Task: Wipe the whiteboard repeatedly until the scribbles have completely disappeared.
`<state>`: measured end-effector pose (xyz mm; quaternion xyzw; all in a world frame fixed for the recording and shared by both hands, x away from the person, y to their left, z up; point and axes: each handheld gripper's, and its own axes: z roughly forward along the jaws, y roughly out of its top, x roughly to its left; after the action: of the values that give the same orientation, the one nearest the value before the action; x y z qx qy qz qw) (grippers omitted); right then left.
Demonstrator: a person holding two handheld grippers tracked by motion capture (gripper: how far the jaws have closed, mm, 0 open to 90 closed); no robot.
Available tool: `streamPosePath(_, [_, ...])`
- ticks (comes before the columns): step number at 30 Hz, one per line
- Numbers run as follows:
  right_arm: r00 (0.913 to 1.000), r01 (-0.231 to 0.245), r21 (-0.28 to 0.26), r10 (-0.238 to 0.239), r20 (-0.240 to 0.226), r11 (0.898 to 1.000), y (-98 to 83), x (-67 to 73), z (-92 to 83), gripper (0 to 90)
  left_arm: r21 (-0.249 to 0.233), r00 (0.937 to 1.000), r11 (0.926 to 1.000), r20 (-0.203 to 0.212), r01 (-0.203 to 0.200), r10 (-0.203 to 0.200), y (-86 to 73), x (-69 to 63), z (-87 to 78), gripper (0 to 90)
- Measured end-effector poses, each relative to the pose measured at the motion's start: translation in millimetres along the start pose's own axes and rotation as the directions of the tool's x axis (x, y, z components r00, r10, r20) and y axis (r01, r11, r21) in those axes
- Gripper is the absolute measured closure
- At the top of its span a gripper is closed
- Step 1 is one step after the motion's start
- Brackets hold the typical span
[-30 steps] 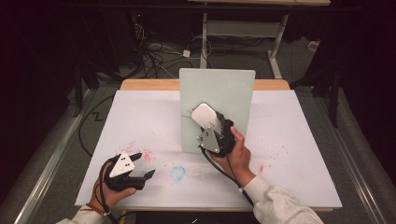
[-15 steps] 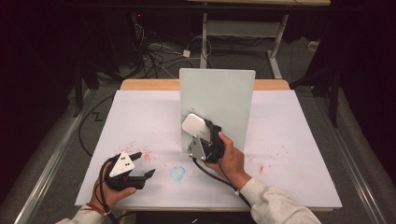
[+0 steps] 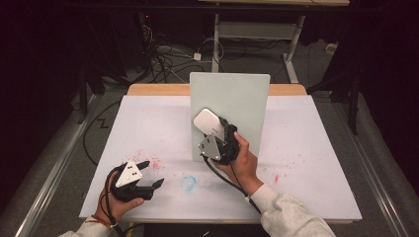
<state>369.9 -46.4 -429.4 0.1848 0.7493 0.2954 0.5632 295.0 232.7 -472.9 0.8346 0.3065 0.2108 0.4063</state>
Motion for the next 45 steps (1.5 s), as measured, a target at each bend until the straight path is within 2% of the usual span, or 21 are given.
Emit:
streamPosePath(8, [0.9989,0.034,0.001,-0.034,-0.032,0.999,6.0,22.2,2.9,30.6,-0.001,1.0,1.0,0.0,-0.001,0.001,-0.1,-0.6,-1.1,23.0])
streamPosePath(12, [0.9973,0.062,0.002,-0.062,-0.041,0.998,6.2,27.2,3.2,30.6,-0.005,1.0,1.0,-0.003,-0.001,0.001,-0.6,-0.2,-2.0,23.0])
streamPosePath(15, [0.996,0.063,-0.003,-0.063,-0.063,0.998,6.4,23.2,3.1,30.7,-0.004,1.0,1.0,-0.006,0.002,-0.002,-1.0,0.6,-2.3,23.0])
streamPosePath(17, [0.9967,0.066,0.001,-0.066,-0.046,0.998,6.9,20.7,2.9,30.7,-0.003,1.0,1.0,-0.006,-0.001,0.001,-1.1,0.5,-2.4,23.0])
streamPosePath(22, [0.9997,-0.023,-0.005,0.023,-0.005,1.0,7.1,-6.7,2.5,30.7,-0.003,0.9999,1.0,-0.012,-0.001,0.001,-1.5,0.8,-3.5,23.0])
streamPosePath(24, [0.9997,-0.024,-0.001,0.024,0.001,1.0,8.1,-9.5,2.4,30.7,-0.003,0.9999,1.0,-0.011,0.001,-0.001,-1.6,1.1,-3.3,23.0])
streamPosePath(28, [0.9999,-0.007,-0.003,0.007,0.008,1.0,9.9,-1.3,3.4,30.6,-0.004,1.0,1.0,-0.009,0.0,0.0,-1.2,0.9,-3.0,23.0])
streamPosePath(34, [0.9982,0.055,0.004,-0.055,-0.024,0.998,11.6,25.6,4.8,30.6,-0.008,1.0,1.0,-0.008,-0.002,0.002,-0.9,-0.2,-3.0,23.0])
streamPosePath(40, [0.9898,0.128,0.017,-0.127,-0.065,0.992,6.3,42.7,3.4,30.7,-0.005,1.0,1.0,-0.005,-0.003,0.003,-1.5,-0.1,-3.7,23.0])
streamPosePath(45, [0.9808,0.166,0.025,-0.162,-0.108,0.986,0.2,51.5,1.2,30.6,-0.002,1.0,1.0,-0.002,-0.007,0.007,-1.2,-1.1,-3.4,23.0])
